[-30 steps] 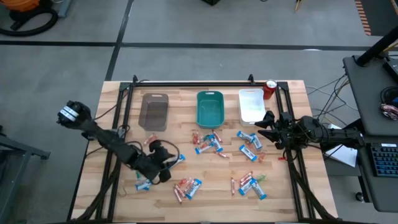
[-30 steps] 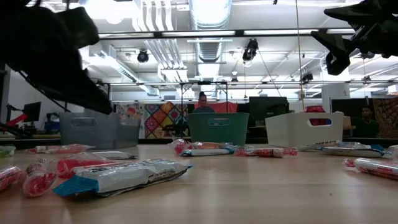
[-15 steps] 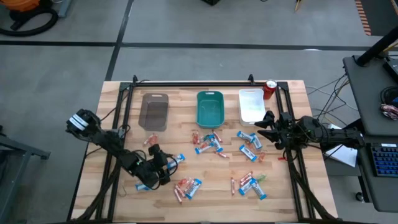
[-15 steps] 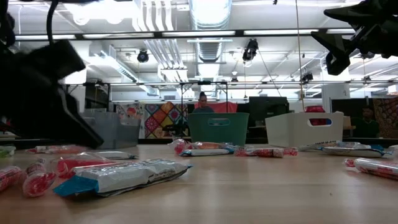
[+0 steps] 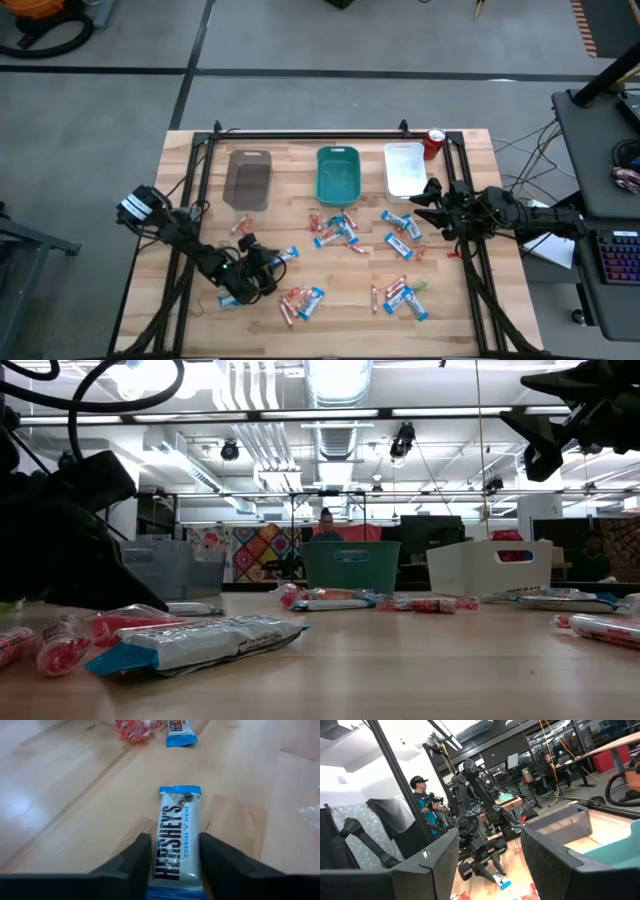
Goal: Sort candy
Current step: Put the white chocolate into the black bin
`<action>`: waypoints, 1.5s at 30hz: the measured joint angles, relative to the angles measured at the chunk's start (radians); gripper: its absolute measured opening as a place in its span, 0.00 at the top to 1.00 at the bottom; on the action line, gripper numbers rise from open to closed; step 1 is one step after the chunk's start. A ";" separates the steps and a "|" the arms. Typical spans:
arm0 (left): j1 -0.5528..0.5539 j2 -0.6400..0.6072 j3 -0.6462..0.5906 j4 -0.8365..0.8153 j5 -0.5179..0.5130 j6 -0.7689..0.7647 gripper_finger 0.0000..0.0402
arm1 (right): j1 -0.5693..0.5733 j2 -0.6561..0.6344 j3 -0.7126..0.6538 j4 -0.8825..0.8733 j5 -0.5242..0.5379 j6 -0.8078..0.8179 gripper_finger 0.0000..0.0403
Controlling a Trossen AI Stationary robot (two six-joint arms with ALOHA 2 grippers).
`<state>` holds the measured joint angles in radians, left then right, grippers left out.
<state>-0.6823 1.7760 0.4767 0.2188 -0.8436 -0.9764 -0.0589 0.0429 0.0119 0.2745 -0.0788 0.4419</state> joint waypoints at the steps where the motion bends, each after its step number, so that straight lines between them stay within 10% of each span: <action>1: 0.000 0.000 0.000 -0.001 0.000 -0.002 0.75 | 0.000 0.000 0.000 0.000 0.000 0.000 0.49; 14: -0.005 -0.151 -0.013 -0.043 0.094 0.096 0.83 | 0.000 0.000 0.000 -0.008 0.000 0.000 0.49; 18: -0.004 -0.254 -0.011 -0.070 0.071 0.119 0.99 | 0.000 0.000 0.000 -0.009 -0.001 0.000 0.49; 40: 0.099 -0.548 -0.008 -0.295 -0.050 0.130 1.00 | 0.000 0.000 0.000 -0.009 -0.003 -0.009 0.49; 45: 0.149 -0.674 0.058 -0.584 -0.150 0.123 1.00 | 0.000 0.000 0.000 -0.009 -0.003 -0.002 0.49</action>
<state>-0.5335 1.1016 0.5347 -0.3656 -0.9937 -0.8537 -0.0589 0.0429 0.0118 0.2653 -0.0818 0.4397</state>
